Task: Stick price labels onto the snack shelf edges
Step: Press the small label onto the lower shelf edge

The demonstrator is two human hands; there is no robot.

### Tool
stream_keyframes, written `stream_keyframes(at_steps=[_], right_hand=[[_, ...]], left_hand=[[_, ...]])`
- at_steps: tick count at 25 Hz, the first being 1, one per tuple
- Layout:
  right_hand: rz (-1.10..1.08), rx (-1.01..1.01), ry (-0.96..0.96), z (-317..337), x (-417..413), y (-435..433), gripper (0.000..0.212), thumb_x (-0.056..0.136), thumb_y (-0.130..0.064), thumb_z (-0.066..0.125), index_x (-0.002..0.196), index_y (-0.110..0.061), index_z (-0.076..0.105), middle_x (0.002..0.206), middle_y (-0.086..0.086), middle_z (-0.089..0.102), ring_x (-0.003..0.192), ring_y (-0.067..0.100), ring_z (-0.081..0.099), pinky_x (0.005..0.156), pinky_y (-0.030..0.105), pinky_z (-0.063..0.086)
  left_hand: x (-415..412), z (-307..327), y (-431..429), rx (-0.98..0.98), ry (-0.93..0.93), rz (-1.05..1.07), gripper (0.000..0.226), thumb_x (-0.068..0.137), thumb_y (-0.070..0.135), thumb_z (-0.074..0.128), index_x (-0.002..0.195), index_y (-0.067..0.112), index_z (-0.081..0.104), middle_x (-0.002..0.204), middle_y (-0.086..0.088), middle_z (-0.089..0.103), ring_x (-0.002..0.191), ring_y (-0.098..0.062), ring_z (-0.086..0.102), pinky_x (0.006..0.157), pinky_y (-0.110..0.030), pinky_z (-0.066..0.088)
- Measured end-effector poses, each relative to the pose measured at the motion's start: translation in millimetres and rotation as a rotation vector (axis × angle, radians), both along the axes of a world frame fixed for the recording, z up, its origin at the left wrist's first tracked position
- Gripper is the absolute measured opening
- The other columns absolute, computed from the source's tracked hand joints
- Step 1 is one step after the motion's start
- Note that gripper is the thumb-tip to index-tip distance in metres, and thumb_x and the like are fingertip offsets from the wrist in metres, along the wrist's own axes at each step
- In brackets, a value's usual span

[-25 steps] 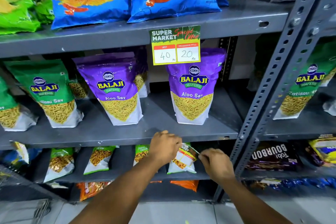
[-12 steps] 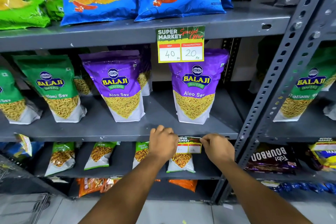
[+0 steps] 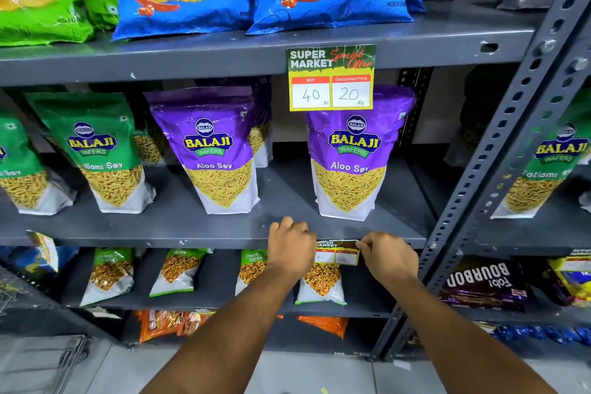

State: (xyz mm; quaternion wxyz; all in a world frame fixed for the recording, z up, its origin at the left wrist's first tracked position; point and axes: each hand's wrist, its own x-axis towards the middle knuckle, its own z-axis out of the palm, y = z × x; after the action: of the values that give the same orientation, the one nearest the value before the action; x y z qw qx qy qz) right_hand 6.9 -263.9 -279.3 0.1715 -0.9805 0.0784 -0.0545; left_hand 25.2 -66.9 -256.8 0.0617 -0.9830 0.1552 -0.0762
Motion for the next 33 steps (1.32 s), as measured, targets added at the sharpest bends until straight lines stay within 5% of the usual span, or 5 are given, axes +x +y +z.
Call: stream_keyframes(at_steps=[7,13,19,26,33], right_hand=[[-0.071,-0.040,0.058,4.1,9.7,1.0,0.040,0.081,-0.056,0.058,0.062,-0.021,0.054,0.069,-0.001,0.062,0.064,0.025,0.059,0.052,0.026,0.038],[-0.005,-0.085,0.039,14.9,4.6,-5.5,0.037,0.081,-0.055,0.059,0.070,-0.021,0.051,0.077,0.003,0.063,0.070,0.027,0.060,0.056,0.031,0.045],[0.206,-0.208,-0.230,26.4,-10.7,0.1,0.036,0.082,-0.035,0.065,0.115,-0.019,0.061,0.120,0.007,0.060,0.114,0.031,0.053,0.091,0.046,0.043],[0.506,-0.302,-0.251,20.4,-18.1,98.6,0.055,0.089,-0.031,0.054,0.140,-0.018,0.038,0.155,0.008,0.027,0.143,0.027,0.018,0.114,0.052,0.018],[0.734,-0.329,-0.293,32.1,-16.0,242.1,0.054,0.089,-0.027,0.053,0.140,-0.017,0.038,0.155,0.008,0.028,0.143,0.026,0.019,0.115,0.051,0.014]], left_hand=[[15.3,15.7,-7.6,0.134,0.035,-0.019,0.009,0.073,0.027,0.063,0.076,0.019,0.067,0.081,0.000,0.068,0.087,-0.028,0.052,0.067,-0.036,0.027],[21.6,21.0,8.8,0.010,-0.033,0.023,0.037,0.075,0.051,0.068,0.093,0.019,0.064,0.095,-0.003,0.067,0.097,-0.029,0.054,0.079,-0.039,0.039],[-7.1,3.0,109.5,-0.085,-0.216,0.054,0.059,0.094,0.040,0.046,0.144,0.013,0.030,0.153,-0.016,0.030,0.141,-0.038,0.023,0.112,-0.053,0.024],[-95.0,3.4,231.9,-0.141,-0.268,0.398,0.061,0.095,0.030,0.048,0.145,0.004,0.024,0.155,-0.023,0.021,0.143,-0.039,0.016,0.113,-0.055,0.019],[-122.8,-4.3,359.5,-0.237,-0.279,0.601,0.063,0.095,0.030,0.048,0.146,0.006,0.020,0.156,-0.023,0.018,0.144,-0.038,0.012,0.114,-0.055,0.015]])
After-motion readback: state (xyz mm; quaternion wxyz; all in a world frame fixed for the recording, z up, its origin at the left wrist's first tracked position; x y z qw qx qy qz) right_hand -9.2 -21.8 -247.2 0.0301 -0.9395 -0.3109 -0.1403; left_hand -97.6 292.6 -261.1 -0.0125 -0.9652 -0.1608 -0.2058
